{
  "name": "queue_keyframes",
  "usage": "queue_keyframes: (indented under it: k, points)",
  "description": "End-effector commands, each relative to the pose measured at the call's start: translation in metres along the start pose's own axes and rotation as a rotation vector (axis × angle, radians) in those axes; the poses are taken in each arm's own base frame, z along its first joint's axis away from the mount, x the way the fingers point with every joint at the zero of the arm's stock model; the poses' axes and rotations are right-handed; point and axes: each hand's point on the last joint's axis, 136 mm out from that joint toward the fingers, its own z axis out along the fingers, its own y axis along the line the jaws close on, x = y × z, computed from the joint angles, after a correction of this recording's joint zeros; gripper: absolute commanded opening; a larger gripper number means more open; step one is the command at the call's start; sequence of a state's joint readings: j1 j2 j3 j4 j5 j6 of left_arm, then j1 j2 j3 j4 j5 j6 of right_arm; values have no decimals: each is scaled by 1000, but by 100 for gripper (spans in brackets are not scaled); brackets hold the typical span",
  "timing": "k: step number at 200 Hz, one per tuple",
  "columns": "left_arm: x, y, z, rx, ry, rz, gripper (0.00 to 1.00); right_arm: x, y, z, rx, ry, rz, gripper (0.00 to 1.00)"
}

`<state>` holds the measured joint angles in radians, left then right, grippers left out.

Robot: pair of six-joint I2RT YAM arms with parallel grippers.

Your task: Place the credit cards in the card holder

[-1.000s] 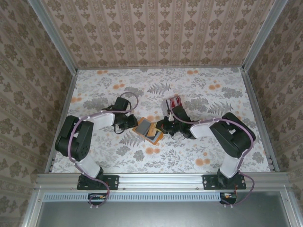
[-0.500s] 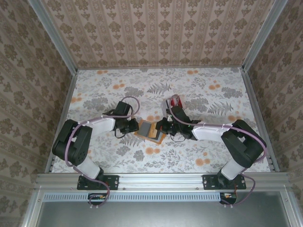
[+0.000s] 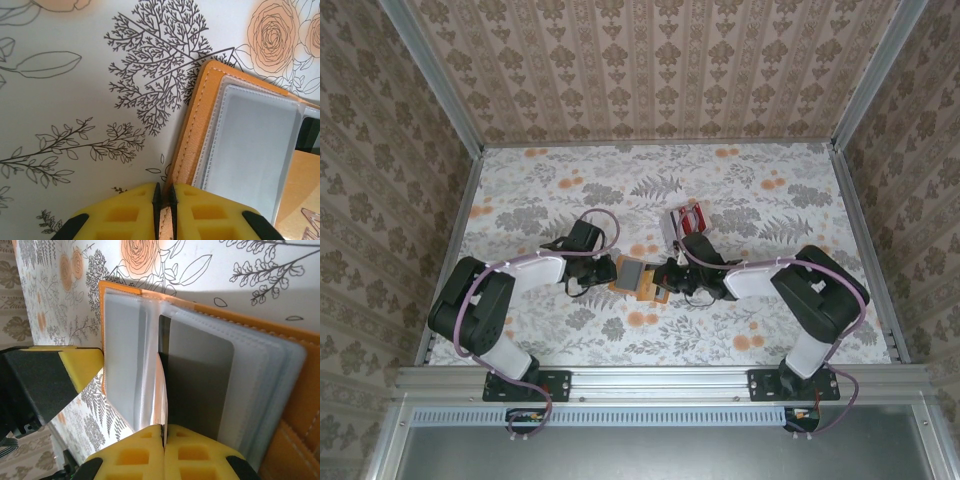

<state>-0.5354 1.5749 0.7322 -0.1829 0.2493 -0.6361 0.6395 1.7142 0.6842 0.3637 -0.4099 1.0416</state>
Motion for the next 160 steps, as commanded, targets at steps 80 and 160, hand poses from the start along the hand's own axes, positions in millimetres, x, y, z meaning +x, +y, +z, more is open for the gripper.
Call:
queue_keyframes:
  k: [80, 160]
  points:
    - [15, 12, 8, -35, 70, -20, 16, -19, 24, -4, -31, 6, -66, 6]
    - [16, 11, 10, -24, 68, -26, 16, -24, -7, 16, 11, 0, 2, 5]
